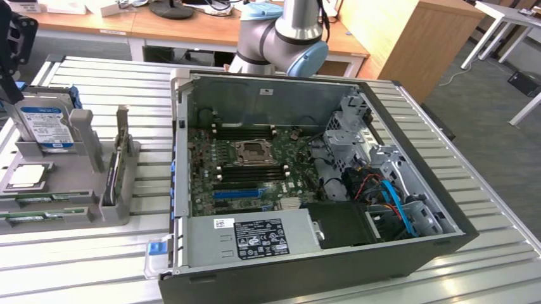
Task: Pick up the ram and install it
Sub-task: 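Pick up the ram and move it above insertion slot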
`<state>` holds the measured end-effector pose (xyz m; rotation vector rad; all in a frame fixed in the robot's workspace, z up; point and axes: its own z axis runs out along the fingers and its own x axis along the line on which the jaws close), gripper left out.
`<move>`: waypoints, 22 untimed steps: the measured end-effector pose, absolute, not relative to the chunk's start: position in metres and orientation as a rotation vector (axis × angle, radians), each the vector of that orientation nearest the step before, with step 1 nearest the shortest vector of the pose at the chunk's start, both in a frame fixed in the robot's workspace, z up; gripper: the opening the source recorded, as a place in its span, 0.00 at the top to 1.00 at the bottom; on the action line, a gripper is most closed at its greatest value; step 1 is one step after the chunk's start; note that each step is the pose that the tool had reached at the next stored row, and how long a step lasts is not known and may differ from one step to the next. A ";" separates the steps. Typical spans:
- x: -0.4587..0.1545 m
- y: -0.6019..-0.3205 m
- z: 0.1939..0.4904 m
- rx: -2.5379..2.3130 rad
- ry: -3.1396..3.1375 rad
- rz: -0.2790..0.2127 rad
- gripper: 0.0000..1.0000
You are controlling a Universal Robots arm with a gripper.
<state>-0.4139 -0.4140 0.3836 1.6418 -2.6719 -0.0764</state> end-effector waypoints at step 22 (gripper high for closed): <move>-0.414 -0.414 0.383 2.057 -2.357 -0.074 0.89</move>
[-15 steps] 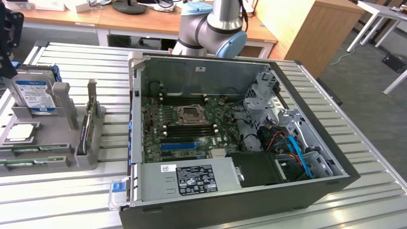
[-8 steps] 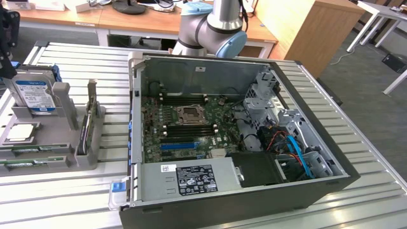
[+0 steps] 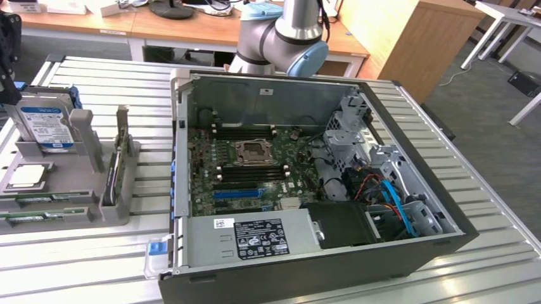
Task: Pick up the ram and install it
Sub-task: 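Pick up the ram and move it above insertion slot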
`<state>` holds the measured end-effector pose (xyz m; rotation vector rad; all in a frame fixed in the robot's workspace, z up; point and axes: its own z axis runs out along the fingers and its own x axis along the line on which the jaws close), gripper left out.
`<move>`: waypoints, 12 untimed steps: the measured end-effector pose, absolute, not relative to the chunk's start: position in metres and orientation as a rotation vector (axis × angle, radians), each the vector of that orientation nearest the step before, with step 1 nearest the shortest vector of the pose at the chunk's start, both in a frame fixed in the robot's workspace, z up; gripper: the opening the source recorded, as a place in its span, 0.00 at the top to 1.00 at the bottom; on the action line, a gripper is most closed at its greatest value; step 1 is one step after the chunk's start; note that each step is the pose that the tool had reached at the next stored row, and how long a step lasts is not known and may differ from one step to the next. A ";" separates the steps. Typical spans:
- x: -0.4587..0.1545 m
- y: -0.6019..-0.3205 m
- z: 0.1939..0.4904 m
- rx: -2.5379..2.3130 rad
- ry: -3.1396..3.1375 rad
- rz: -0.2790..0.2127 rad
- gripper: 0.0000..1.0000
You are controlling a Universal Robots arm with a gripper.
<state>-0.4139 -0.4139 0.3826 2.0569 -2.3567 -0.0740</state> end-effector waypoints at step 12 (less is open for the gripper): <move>-0.414 -0.414 0.383 2.057 -2.357 -0.074 0.83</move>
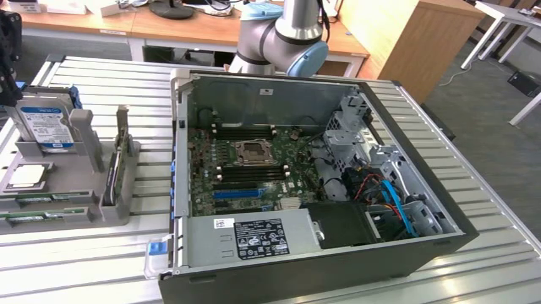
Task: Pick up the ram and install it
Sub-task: 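Pick up the ram and move it above insertion slot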
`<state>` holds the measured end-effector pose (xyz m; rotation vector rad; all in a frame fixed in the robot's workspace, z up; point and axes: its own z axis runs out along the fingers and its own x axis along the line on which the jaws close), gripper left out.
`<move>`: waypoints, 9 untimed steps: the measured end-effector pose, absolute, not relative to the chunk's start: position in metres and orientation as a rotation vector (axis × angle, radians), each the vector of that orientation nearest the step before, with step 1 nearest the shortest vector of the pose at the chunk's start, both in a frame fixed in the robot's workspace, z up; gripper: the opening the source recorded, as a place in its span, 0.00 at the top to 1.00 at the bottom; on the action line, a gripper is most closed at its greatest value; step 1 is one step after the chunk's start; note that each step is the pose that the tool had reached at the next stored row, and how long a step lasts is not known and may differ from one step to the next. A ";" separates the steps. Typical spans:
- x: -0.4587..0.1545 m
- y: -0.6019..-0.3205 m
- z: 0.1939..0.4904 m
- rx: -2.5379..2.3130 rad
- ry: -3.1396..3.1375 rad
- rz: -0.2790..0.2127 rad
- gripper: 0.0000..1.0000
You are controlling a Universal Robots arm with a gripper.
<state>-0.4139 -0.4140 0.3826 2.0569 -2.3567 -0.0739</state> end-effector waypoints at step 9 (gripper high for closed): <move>-0.414 -0.414 0.381 2.057 -2.357 -0.074 0.70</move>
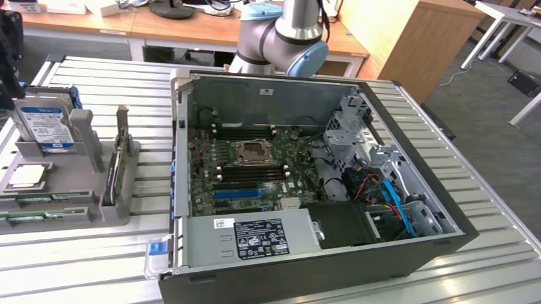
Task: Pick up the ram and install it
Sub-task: 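Pick up the ram and move it above insertion slot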
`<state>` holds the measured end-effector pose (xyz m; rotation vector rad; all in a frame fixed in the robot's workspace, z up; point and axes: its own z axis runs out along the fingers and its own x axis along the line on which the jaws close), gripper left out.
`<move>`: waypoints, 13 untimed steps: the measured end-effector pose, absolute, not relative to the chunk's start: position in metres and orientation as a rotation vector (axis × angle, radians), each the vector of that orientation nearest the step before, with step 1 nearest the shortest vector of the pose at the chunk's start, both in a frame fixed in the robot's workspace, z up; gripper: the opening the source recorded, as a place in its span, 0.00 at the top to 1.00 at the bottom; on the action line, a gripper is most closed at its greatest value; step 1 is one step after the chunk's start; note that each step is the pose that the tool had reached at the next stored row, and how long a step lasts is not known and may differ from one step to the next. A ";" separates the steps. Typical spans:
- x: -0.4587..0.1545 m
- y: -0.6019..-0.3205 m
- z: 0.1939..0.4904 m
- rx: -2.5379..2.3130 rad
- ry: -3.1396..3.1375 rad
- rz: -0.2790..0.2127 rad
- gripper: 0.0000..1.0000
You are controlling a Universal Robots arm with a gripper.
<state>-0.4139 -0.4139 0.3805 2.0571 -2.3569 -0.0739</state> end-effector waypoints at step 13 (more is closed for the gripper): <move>-0.414 -0.414 0.361 2.058 -2.356 -0.074 0.70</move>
